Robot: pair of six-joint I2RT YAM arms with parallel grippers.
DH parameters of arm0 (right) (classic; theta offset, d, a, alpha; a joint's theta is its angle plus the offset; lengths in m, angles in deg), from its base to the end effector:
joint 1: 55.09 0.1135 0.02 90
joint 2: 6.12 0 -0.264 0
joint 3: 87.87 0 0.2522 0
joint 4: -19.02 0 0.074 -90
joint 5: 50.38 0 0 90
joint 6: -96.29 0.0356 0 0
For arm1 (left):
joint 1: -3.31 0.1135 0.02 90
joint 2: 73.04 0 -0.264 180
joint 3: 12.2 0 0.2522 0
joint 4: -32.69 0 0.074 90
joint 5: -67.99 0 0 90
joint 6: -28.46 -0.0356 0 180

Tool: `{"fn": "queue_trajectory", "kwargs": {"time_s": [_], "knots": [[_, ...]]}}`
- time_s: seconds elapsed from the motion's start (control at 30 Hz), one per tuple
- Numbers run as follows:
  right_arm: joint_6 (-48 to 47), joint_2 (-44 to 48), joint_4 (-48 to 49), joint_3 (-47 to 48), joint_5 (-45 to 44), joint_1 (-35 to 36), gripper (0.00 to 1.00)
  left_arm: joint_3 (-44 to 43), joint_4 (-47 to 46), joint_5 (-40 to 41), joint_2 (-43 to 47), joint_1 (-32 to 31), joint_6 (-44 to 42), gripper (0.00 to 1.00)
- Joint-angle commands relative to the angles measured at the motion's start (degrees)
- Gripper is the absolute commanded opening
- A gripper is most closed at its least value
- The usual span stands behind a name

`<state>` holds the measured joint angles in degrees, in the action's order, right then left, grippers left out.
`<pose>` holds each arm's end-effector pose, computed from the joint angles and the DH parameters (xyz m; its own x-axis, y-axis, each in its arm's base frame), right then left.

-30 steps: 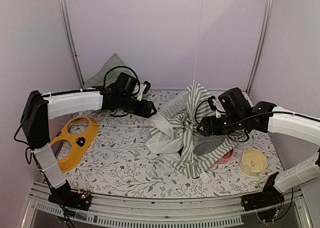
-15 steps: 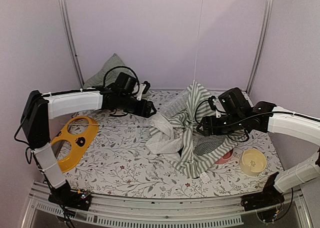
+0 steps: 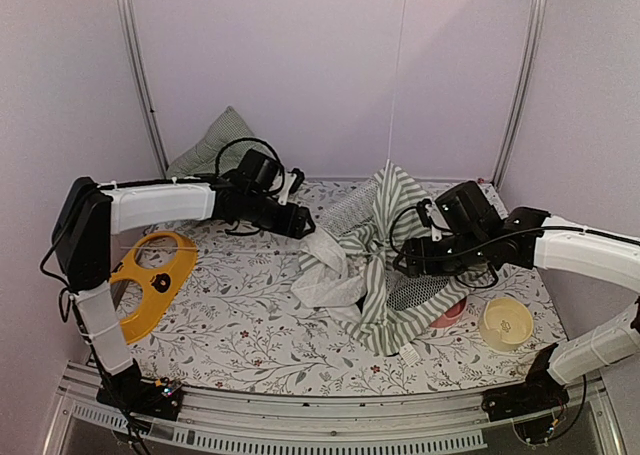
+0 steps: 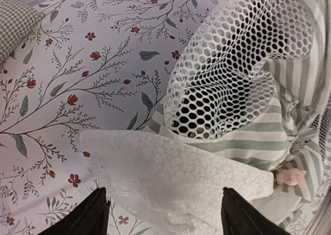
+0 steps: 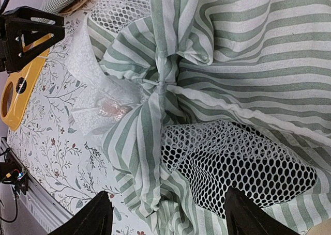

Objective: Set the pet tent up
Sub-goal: Adjust the tent fabric at the center of the board.

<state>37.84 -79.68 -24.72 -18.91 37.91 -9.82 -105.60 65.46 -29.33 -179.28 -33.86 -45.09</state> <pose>0.1904 0.1907 0.2646 -0.8123 -0.0769 -0.5781 -0.3181 0.8892 0.3288 0.3289 -0.2551 0.2328 -0.7359 0.2055 -0.6451 0.4816 0.8286 -0.2854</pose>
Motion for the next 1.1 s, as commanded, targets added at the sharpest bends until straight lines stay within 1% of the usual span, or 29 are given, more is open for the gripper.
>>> {"fn": "queue_trajectory", "kwargs": {"time_s": [0.0,0.37,0.67,0.8,0.87,0.97,1.07], "knots": [[1.54,0.74,1.96,-1.22,0.5,0.99,0.76,-2.08,0.16,-0.86,-1.8,0.87,-0.63,0.75],[4.19,-1.48,5.11,-2.9,-0.13,3.96,0.76,-4.44,-0.5,-2.34,-5.51,0.87,-0.78,0.75],[5.85,-6.87,11.69,-3.27,1.7,4.26,0.75,-6.71,-1.09,-4.35,-10.63,0.88,-0.22,0.75],[6.88,-8.95,14.47,-4.02,2.2,4.58,0.75,-7.38,-1.25,-5.11,-12.11,0.87,-0.11,0.73],[7.31,-10.11,15.51,-4.23,2.45,4.63,0.75,-7.54,-1.25,-5.34,-12.32,0.87,-0.1,0.7],[7.68,-11.95,16.53,-4.18,2.59,4.89,0.74,-7.51,-1.25,-5.24,-12.25,0.91,-0.1,0.6],[7.74,-13.72,17.33,-4.01,2.93,5.1,0.73,-7.39,-1.32,-5.18,-12.07,0.89,-0.1,0.44]]}}
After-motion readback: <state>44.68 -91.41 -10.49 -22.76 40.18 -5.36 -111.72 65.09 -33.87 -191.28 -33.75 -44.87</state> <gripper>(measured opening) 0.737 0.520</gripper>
